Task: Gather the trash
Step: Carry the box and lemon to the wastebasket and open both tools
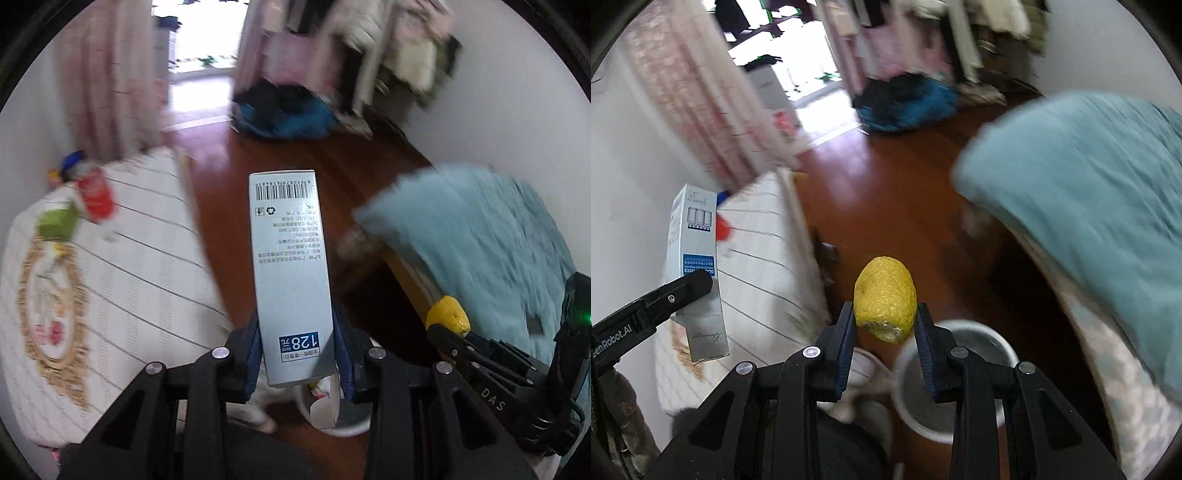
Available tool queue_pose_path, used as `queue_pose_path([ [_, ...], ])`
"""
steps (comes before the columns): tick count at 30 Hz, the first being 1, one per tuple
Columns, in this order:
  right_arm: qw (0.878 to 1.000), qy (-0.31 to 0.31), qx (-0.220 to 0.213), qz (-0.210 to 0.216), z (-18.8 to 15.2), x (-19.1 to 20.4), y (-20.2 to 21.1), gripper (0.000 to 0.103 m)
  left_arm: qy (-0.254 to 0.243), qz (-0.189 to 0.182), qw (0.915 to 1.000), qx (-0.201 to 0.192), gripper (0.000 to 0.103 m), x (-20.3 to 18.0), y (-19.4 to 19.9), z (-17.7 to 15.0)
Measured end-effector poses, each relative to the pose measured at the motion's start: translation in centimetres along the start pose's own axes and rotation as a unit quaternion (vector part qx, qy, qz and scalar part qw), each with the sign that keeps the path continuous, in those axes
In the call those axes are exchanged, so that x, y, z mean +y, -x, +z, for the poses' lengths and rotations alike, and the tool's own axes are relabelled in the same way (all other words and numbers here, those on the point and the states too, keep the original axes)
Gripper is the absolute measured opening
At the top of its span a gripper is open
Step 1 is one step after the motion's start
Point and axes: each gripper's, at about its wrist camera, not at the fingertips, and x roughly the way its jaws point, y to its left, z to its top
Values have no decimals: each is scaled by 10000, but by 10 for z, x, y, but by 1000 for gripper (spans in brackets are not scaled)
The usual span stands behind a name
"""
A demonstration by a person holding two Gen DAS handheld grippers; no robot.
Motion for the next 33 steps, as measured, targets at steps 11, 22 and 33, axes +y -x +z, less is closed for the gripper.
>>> queue_pose_path([
  [11, 9864, -1034, 1226, -365, -91, -128, -87, 33, -898, -83, 9837, 1555, 33, -90, -132, -66],
  [22, 9806, -1029, 1631, -365, -98, -149, -132, 41, -1079, 12, 9770, 1839, 94, -105, -165, -71],
  [33, 9743, -1118, 1767, -834, -98, -148, -129, 99, -1252, 356, 9759, 1754, 96, -102, -154, -76],
])
